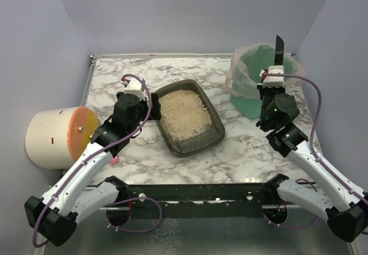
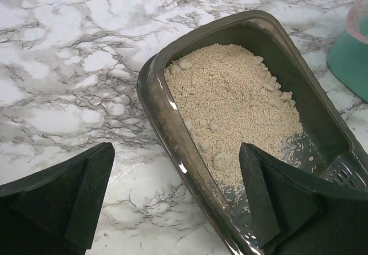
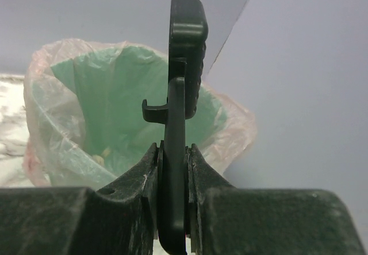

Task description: Clean the litter box

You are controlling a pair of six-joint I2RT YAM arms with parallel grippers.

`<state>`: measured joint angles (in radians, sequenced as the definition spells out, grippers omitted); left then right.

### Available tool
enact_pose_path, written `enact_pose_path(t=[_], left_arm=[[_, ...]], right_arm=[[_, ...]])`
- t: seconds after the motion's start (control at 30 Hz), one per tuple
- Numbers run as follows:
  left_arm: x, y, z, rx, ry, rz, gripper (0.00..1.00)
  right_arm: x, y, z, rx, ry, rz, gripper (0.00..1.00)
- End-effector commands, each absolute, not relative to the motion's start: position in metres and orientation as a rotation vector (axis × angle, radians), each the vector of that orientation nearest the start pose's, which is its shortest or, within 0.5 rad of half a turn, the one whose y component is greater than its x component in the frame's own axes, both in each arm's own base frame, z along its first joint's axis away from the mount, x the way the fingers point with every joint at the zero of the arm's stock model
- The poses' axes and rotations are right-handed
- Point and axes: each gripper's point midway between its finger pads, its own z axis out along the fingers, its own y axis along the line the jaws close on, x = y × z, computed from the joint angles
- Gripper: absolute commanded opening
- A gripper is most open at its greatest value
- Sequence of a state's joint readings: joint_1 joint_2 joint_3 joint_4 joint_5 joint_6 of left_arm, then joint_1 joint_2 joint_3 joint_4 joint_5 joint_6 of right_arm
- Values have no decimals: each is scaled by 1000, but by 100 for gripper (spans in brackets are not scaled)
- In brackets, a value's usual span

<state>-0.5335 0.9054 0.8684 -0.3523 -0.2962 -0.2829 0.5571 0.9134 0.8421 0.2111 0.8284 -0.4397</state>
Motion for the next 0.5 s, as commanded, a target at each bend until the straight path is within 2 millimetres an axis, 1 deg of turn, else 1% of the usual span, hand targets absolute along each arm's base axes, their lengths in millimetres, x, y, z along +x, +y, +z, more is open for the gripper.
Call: enact_pose_path(t=[0.0, 0.03, 0.13, 0.27, 0.33, 0.4, 0.47], left_arm=[[289, -126, 243, 65, 1937, -253, 99], [288, -126, 244, 65, 1934, -255, 99], [287, -126, 244, 65, 1932, -256, 99], [286, -126, 245, 66, 1930, -257, 99], [286, -126, 246, 67, 1927, -259, 99], [285, -126, 246, 68, 1926, -259, 99], [285, -126, 246, 68, 1926, -260, 99]], right_arm=[[327, 45, 362, -331, 1432, -636, 1], [328, 45, 362, -368, 1434, -668, 1], [326, 42, 370, -393, 1429, -708, 1], [323, 45, 384, -392, 1404, -666, 1], [321, 48, 390, -353, 1410, -594, 1], [320, 54, 396, -277, 1424, -473, 1], [318, 65, 403, -224, 1442, -332, 1]])
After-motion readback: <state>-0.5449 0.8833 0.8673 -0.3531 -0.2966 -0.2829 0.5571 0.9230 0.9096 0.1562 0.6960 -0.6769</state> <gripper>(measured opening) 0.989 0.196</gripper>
